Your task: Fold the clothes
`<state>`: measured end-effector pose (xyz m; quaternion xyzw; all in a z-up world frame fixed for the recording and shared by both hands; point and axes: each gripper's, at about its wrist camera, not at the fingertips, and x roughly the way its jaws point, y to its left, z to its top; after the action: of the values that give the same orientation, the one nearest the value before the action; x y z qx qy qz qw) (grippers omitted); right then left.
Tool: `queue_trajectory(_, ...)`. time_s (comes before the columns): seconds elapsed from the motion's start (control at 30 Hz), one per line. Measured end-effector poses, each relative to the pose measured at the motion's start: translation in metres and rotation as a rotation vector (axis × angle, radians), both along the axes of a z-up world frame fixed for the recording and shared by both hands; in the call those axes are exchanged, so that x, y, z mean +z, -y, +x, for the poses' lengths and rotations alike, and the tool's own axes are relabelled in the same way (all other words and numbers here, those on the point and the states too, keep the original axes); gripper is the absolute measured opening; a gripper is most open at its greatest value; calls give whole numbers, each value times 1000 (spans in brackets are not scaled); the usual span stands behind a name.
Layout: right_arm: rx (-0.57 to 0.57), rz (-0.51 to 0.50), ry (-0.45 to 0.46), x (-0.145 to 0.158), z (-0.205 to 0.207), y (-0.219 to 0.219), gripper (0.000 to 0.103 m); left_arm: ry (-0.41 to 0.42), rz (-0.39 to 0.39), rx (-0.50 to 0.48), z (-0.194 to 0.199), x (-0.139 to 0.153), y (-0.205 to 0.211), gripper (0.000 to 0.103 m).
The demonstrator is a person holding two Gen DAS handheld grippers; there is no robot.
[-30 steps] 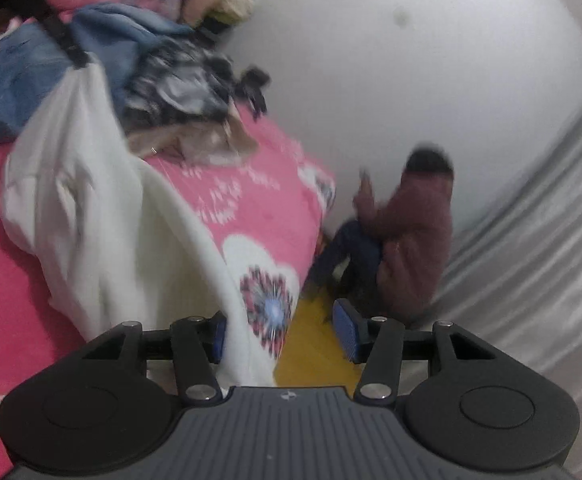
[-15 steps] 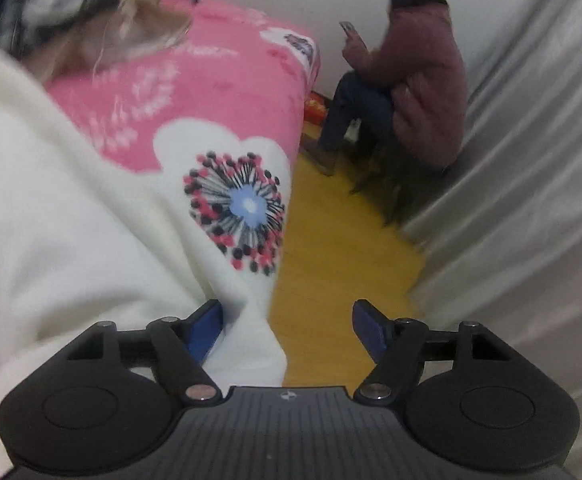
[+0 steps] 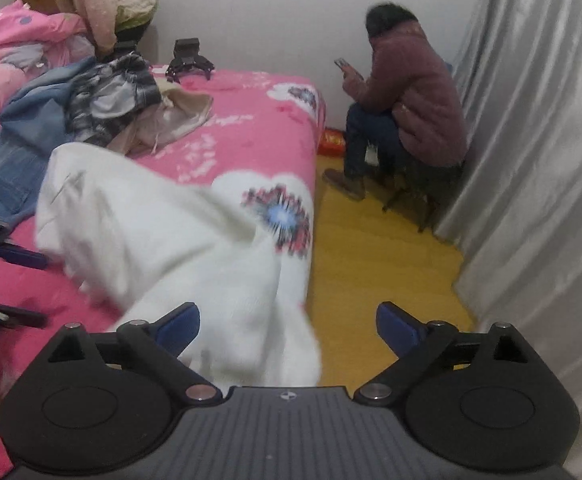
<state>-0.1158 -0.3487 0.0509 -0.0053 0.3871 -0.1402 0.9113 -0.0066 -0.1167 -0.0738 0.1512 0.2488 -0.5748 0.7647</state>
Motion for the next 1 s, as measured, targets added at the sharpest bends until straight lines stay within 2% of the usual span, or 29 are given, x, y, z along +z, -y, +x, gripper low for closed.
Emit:
queue_trajectory(0.07, -44, 56, -4, -8, -14, -1, 98, -5, -36, -16, -6, -3, 13, 65)
queue_trajectory(0.1, -61, 87, -15, -14, -17, 0, 98, -8, -62, -16, -10, -3, 20, 61)
queue_trajectory(0.13, -75, 118, -30, -21, -19, -1, 98, -9, -80, -7, -14, -2, 27, 53)
queue_trajectory(0.17, -90, 142, -37, -28, -22, -2, 98, -5, -75, 6, -14, -3, 35, 29)
queue_trajectory(0.2, -99, 166, -45, -34, -23, -5, 98, -2, -59, 13, -14, -4, 44, 10)
queue_trajectory(0.23, -102, 194, -55, -40, -24, -8, 97, -1, -58, 31, -13, -4, 49, 2)
queue_trajectory(0.37, -96, 268, -28, -51, -26, -25, 94, 9, -156, 187, -1, 14, 35, 0)
queue_trajectory(0.43, -121, 273, -15, -56, -22, -30, 88, 9, -211, 246, 7, 33, 21, 0)
queue_trajectory(0.5, -155, 267, -13, -63, -18, -31, 59, 25, -264, 296, 12, 53, 5, 0)
queue_trajectory(0.53, -176, 261, -8, -67, -16, -31, 56, 48, -297, 324, 12, 64, -4, 0)
queue_trajectory(0.57, -208, 261, 2, -68, -17, -28, 41, 80, -329, 355, 12, 76, -13, 0)
queue_trajectory(0.6, -242, 263, 13, -70, -18, -26, 21, 104, -364, 390, 12, 88, -21, 0)
queue_trajectory(0.67, -272, 252, 61, -64, -24, -23, 21, 98, -407, 424, 17, 110, -34, 0)
queue_trajectory(0.73, -269, 168, 133, -49, -32, -29, 21, 88, -430, 438, 18, 129, -40, 0)
queue_trajectory(0.8, -243, 68, 190, -29, -39, -38, 21, 143, -452, 440, 7, 148, -45, 0)
queue_trajectory(0.87, -232, 13, 257, -4, -47, -42, 20, 220, -486, 427, -8, 172, -53, 0)
queue_trajectory(0.93, -224, -13, 311, 22, -54, -44, 20, 238, -524, 424, -16, 197, -58, 0)
queue_trajectory(1.0, -239, -66, 372, 49, -64, -46, 15, 212, -551, 417, -15, 223, -64, 0)
